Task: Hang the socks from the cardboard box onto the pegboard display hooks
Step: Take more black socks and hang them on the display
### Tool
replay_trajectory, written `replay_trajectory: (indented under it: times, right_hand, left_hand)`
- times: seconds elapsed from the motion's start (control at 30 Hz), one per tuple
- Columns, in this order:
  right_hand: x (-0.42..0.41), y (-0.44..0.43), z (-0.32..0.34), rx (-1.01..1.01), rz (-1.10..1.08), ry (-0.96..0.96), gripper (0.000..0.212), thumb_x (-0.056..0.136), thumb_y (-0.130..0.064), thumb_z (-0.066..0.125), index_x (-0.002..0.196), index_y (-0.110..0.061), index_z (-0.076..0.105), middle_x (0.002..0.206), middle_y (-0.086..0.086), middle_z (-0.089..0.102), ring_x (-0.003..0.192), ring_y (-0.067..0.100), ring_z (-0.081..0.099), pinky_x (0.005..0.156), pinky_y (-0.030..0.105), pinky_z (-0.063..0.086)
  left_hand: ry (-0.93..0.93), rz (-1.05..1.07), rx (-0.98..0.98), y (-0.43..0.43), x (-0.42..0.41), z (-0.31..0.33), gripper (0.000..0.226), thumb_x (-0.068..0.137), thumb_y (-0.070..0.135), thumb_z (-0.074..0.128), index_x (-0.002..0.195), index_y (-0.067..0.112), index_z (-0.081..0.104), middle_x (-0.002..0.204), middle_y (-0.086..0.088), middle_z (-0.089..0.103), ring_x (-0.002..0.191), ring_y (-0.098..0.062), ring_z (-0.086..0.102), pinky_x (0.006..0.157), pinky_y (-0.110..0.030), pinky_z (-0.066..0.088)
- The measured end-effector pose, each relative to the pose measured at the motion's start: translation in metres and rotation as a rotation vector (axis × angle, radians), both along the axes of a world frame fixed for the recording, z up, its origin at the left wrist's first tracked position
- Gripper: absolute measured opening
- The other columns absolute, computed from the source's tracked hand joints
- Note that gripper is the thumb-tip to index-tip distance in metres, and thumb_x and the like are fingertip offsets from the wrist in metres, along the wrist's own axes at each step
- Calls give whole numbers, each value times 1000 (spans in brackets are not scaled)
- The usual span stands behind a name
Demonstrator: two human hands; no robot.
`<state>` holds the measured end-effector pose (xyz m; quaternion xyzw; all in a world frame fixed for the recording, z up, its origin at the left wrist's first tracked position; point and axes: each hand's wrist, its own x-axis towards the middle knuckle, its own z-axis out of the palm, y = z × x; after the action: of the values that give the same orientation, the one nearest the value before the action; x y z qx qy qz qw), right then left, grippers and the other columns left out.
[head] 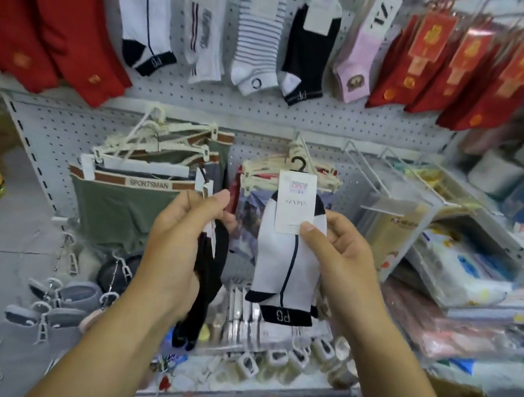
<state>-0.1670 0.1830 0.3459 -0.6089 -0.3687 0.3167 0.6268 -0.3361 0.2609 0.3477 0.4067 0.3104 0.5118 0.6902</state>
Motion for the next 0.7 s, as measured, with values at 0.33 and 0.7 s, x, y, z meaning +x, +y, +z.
replay_trajectory:
  times: [0.33, 0.7]
  right_hand:
    - [35, 93, 42, 85, 132, -44, 12, 101, -17, 59, 112, -14, 64, 97, 2, 79, 77, 17, 75, 56, 23, 55]
    - [38, 212, 76, 212, 412, -203, 16, 103, -18, 56, 119, -18, 58, 107, -6, 78, 98, 14, 75, 86, 44, 60]
  left_hand:
    - [165, 328, 232, 76, 16, 31, 38, 92, -1, 65, 96, 33, 80, 107, 9, 78, 109, -12, 71, 92, -30, 52]
    - [365, 560, 414, 148, 12, 54, 47, 96, -2, 62, 123, 35, 68, 133, 17, 66, 124, 4, 58, 111, -28, 41]
